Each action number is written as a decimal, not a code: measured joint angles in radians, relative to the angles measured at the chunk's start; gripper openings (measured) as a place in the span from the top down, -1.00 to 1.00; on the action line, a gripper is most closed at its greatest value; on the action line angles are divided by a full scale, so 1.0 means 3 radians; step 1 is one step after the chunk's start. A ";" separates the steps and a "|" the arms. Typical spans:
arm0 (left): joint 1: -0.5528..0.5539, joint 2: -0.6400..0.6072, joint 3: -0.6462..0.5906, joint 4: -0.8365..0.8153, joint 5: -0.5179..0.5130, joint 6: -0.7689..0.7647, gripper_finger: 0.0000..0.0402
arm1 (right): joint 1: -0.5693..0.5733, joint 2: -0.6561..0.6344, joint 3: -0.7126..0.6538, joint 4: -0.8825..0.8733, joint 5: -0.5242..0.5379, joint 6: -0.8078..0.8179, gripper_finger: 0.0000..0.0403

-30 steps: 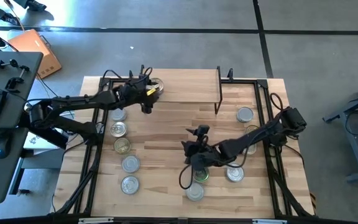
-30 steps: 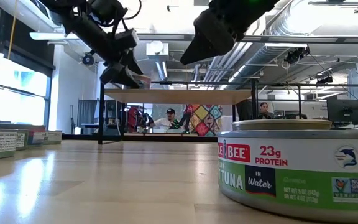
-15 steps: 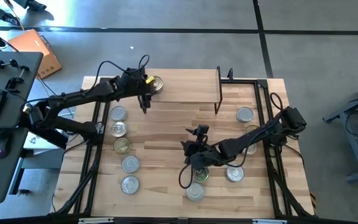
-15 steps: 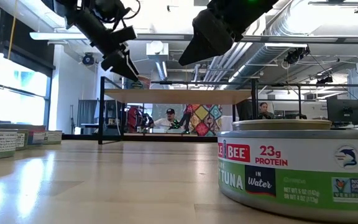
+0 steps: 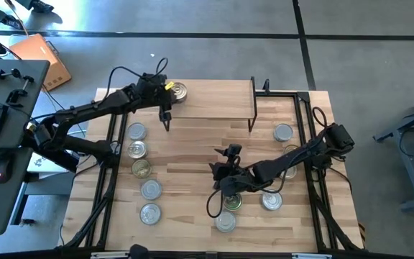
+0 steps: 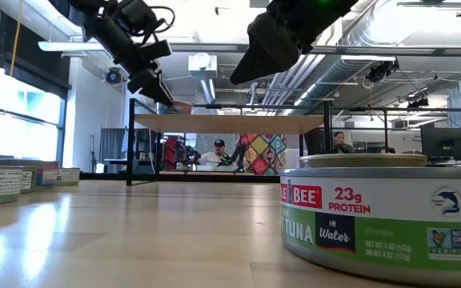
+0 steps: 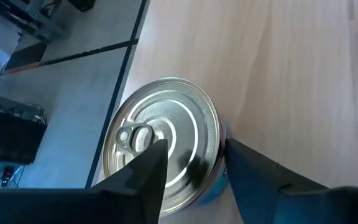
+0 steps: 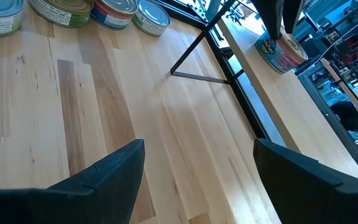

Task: Stack canned seafood by type on shelf
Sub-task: Put the blue and pink tuna can on the shelf, then put the green and white tuna can on the shelf

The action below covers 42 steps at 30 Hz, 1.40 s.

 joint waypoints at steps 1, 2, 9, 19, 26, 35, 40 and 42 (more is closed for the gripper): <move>0.0014 0.0000 0.0000 -0.0003 0.0001 -0.0001 0.27 | 0.0000 0.0000 0.0000 0.0000 0.0000 0.0000 -0.46; 0.0029 0.0000 0.0000 -0.0012 0.0001 0.0000 0.27 | 0.0000 0.0000 0.0000 0.0000 0.0000 0.0000 -0.46; 0.0048 0.0001 0.0000 -0.0072 0.0067 -0.0038 0.28 | 0.0000 0.0000 0.0000 0.0001 0.0000 0.0000 -0.46; -0.0061 -0.0127 0.0000 -0.0143 -0.0124 -0.0174 0.28 | 0.0018 0.0000 0.0000 -0.0003 0.0001 0.0062 -0.46; -0.0523 -0.0544 0.0001 -0.0320 -0.0129 -0.0385 0.28 | 0.0130 0.0000 0.0000 -0.0122 -0.0100 0.0083 -0.46; -0.1824 -0.0704 0.0001 -0.0328 -0.0580 -0.0754 0.28 | 0.0175 0.0000 0.0000 -0.0301 -0.1514 0.0374 -0.46; -0.2486 -0.0623 0.0001 -0.0347 -0.0823 -0.1127 0.28 | 0.0280 0.0000 0.0000 -0.0212 -0.2749 0.0663 -0.46; -0.2724 -0.0584 0.0001 -0.0382 -0.0985 -0.1292 0.28 | 0.0347 0.0000 0.0000 -0.0200 -0.3107 0.0944 -0.44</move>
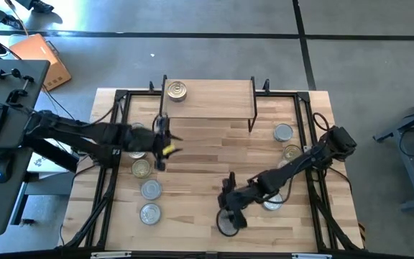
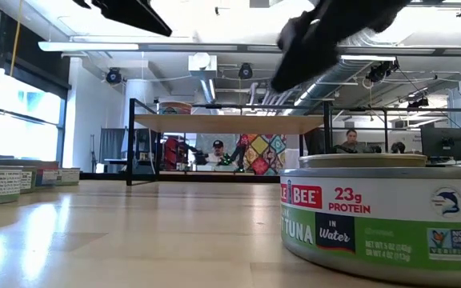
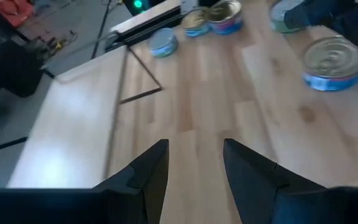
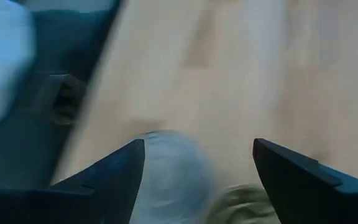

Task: Stack canned seafood by type on shelf
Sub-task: Put the green and white tuna can on the shelf

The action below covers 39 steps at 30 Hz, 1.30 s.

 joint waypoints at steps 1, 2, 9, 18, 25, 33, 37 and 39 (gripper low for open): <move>-0.0114 0.0024 0.0000 -0.0012 -0.0102 -0.0083 0.28 | 0.0044 0.0000 0.0000 -0.0003 -0.0097 0.0111 -0.41; -0.0224 0.0049 0.0000 -0.0034 -0.0220 -0.0171 0.28 | 0.0093 0.0000 0.0000 -0.0003 -0.0140 0.0184 -0.38; -0.0842 0.0198 0.0000 -0.0366 -0.0875 -0.0918 0.28 | 0.0341 0.0157 0.0000 -0.0033 -0.0075 0.0462 0.01; -0.1245 0.0225 0.0000 -0.0965 -0.1073 -0.1984 0.28 | 0.0015 0.0468 0.0000 0.0095 -0.0097 0.0089 0.71; -0.1415 0.0223 0.0000 -0.0988 -0.1246 -0.2099 0.28 | -0.0387 0.0509 0.0003 0.0202 -0.0110 -0.0484 0.97; -0.1506 0.0222 0.0000 -0.0990 -0.1259 -0.2259 0.28 | -0.0581 0.0516 0.0115 0.0161 -0.0278 -0.0753 1.00; -0.1553 0.0263 0.0000 -0.0960 -0.1274 -0.2260 0.28 | -0.0408 0.0492 0.0324 -0.0116 -0.0907 -0.0773 1.00; -0.1573 0.0323 0.0000 -0.0958 -0.1339 -0.2262 0.28 | -0.0310 0.0512 0.0315 -0.0181 -0.1051 -0.0773 1.00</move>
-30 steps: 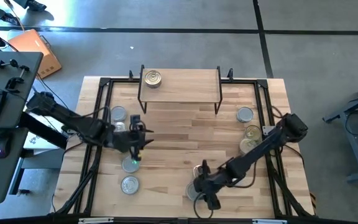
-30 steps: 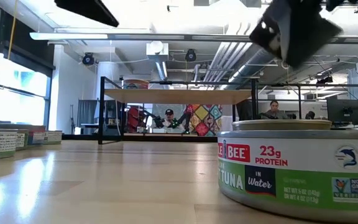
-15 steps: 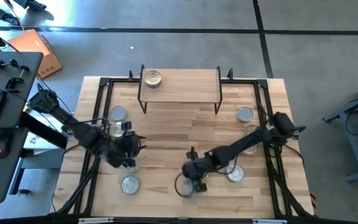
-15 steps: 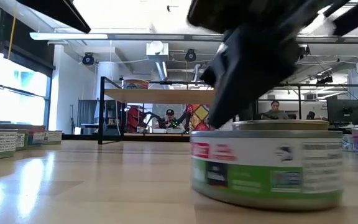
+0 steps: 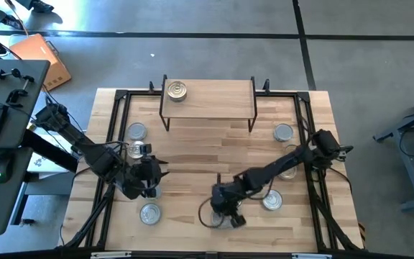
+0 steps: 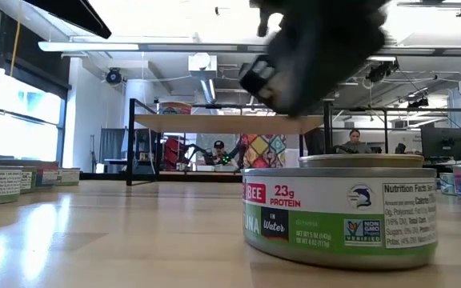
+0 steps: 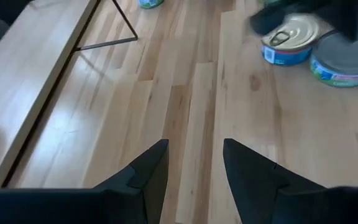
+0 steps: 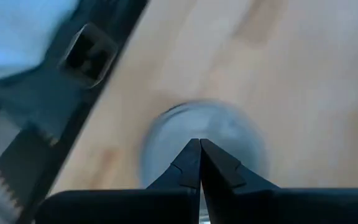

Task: Stack canned seafood by type on shelf
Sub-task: Put the green and white tuna can on the shelf

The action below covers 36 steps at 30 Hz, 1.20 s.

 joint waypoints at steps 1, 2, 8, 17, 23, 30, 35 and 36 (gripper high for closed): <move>-0.0007 0.0038 0.0000 0.0005 -0.0041 0.0000 0.28 | 0.0047 0.0004 -0.0033 -0.0007 0.0001 0.0007 1.00; -0.0009 0.0078 0.0000 0.0008 -0.0073 0.0001 0.28 | 0.0084 0.0004 -0.0073 -0.0007 0.0036 0.0046 1.00; -0.0004 0.0395 0.0000 0.0103 -0.0195 0.0023 0.28 | 0.0079 -0.0001 -0.0257 0.0136 0.0578 0.0183 1.00; 0.0001 0.0653 0.0000 0.0606 -0.0062 0.0413 0.28 | -0.0270 0.0068 -0.0266 0.0518 0.0743 -0.0142 1.00; 0.0046 0.0774 -0.0001 0.0703 -0.0033 0.0462 0.28 | -0.0481 0.0237 -0.0251 0.0761 0.0738 -0.0260 1.00; 0.0066 0.0797 -0.0003 0.0725 -0.0010 0.0452 0.28 | -0.0586 0.0240 -0.0263 0.0920 0.1440 -0.0232 1.00; 0.0076 0.0776 -0.0251 0.1232 0.0013 0.0568 0.28 | -0.0677 0.0241 -0.0268 0.0943 0.1721 -0.0166 1.00; 0.0098 0.0771 -0.0365 0.1437 0.0080 0.0625 0.28 | -0.0684 0.0228 -0.0269 0.0948 0.1751 -0.0163 1.00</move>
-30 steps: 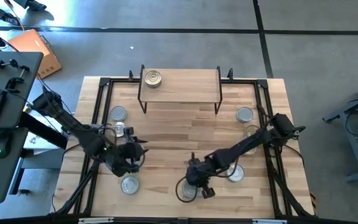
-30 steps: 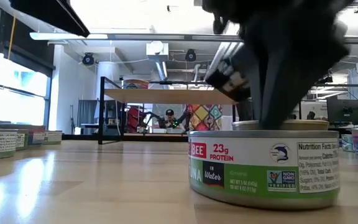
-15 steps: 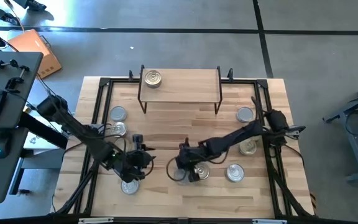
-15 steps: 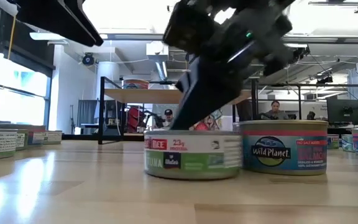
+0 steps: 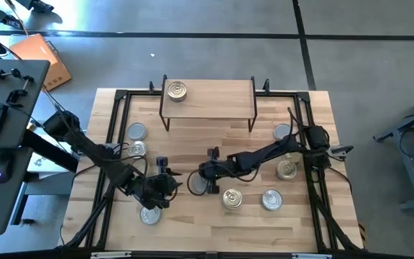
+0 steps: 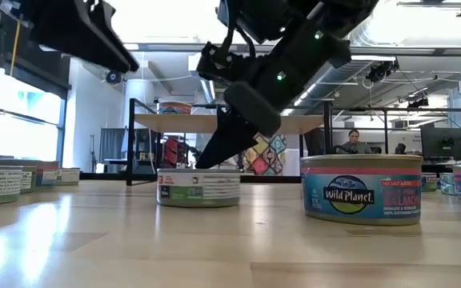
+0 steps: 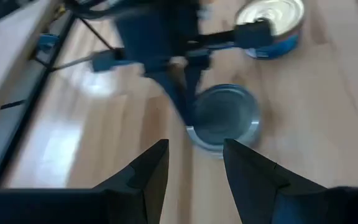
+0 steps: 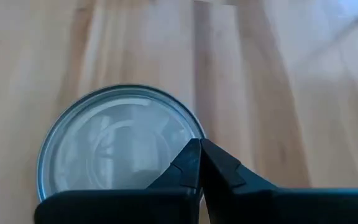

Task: Stack canned seafood by type on shelf
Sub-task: Put the green and white tuna can on the shelf

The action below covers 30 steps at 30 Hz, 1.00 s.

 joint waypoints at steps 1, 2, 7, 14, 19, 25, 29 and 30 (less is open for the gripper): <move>0.0036 0.0000 -0.0109 0.0251 0.0110 0.0053 0.28 | -0.0005 -0.0030 -0.0003 -0.0002 0.0043 0.0002 1.00; 0.0085 0.0001 -0.0218 0.0475 0.0222 0.0119 0.28 | -0.0004 -0.0074 -0.0005 -0.0003 0.0095 0.0014 1.00; 0.0382 0.0000 -0.0605 0.1347 0.0707 0.0359 0.28 | 0.0077 -0.0398 -0.0004 -0.0234 0.0251 0.0081 1.00; 0.0692 0.0014 -0.0741 0.1610 0.1026 0.0631 0.28 | 0.0215 -0.0441 -0.0004 -0.0773 0.0246 0.0385 1.00; 0.0933 0.0017 -0.0874 0.1956 0.1196 0.0610 0.28 | 0.0308 -0.0345 -0.0005 -0.0652 0.0354 0.0492 1.00; 0.1024 0.0017 -0.0901 0.1960 0.1361 0.0641 0.28 | 0.0237 -0.0327 -0.0788 0.0873 0.0437 0.0431 1.00; 0.0955 0.0017 -0.0901 0.1996 0.1376 0.0848 0.28 | 0.0153 -0.0339 -0.1242 0.1697 0.0211 0.0680 1.00; 0.0943 0.0017 -0.0901 0.2033 0.1376 0.0903 0.28 | 0.0139 -0.0316 -0.1295 0.1795 0.0081 0.0737 1.00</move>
